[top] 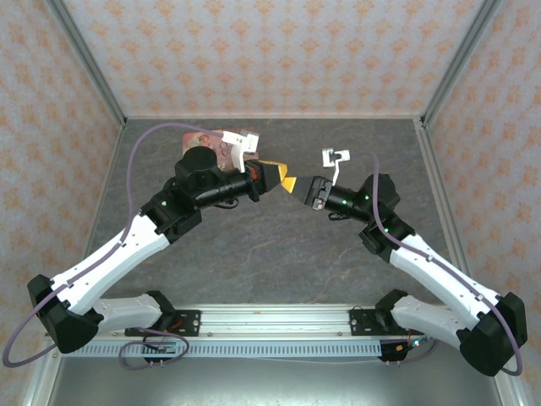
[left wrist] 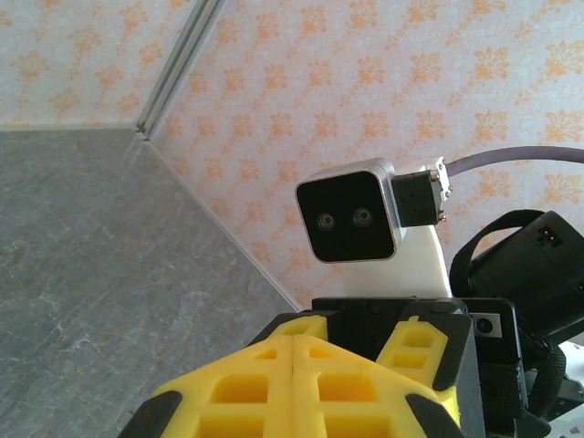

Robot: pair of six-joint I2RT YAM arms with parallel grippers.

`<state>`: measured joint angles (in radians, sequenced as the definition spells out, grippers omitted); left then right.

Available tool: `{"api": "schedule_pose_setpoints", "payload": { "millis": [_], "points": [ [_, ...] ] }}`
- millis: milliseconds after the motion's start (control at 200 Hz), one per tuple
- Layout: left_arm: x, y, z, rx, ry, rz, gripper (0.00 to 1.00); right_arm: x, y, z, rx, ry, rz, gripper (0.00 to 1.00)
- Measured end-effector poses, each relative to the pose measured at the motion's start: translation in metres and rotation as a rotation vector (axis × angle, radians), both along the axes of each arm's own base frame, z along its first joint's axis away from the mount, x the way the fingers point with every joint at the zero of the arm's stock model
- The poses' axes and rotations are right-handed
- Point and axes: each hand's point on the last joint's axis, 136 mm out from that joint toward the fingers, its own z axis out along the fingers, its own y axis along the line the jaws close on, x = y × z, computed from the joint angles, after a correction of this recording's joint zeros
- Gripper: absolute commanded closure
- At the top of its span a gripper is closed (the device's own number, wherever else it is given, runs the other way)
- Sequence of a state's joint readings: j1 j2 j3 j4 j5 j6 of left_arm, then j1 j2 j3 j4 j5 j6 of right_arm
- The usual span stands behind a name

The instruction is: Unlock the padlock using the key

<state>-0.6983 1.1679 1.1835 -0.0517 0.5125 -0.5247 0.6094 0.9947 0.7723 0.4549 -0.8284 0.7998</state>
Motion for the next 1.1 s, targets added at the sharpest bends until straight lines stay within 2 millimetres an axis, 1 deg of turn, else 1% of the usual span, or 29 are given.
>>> {"api": "schedule_pose_setpoints", "payload": {
  "millis": [145,315,485,716,736,781,846,896,1001,1101],
  "points": [
    [0.001,0.000,0.000,0.001,0.000,0.004,1.00,0.000,-0.001,0.001,0.002,-0.003,-0.001,0.71],
    [0.003,0.002,0.000,0.001,-0.001,0.018,1.00,-0.003,-0.003,0.004,0.009,-0.012,-0.001,0.79],
    [0.003,0.002,0.001,0.000,-0.003,0.019,1.00,-0.002,-0.003,0.002,0.004,-0.003,-0.006,0.85],
    [0.003,0.002,0.001,-0.001,-0.004,0.023,1.00,-0.001,-0.003,0.000,-0.001,0.002,-0.015,0.97],
    [0.003,0.002,0.001,0.000,-0.004,0.023,0.96,0.000,-0.003,0.000,-0.001,0.004,-0.016,0.97],
    [0.004,0.002,0.001,0.001,-0.005,0.024,0.84,0.000,-0.003,-0.001,-0.005,0.005,-0.021,0.98],
    [0.005,0.004,-0.002,0.015,-0.004,0.037,0.61,0.000,-0.004,-0.003,-0.013,0.006,-0.027,0.98],
    [0.008,0.006,-0.004,0.024,0.004,0.056,0.46,0.000,-0.005,-0.005,-0.025,0.010,-0.036,0.98],
    [0.016,0.017,-0.011,0.071,0.007,0.122,0.32,0.001,-0.011,-0.013,-0.065,0.019,-0.071,0.99],
    [0.029,0.041,-0.021,0.127,0.026,0.215,0.24,0.002,-0.018,-0.026,-0.124,0.035,-0.120,0.99]
  ]
}}
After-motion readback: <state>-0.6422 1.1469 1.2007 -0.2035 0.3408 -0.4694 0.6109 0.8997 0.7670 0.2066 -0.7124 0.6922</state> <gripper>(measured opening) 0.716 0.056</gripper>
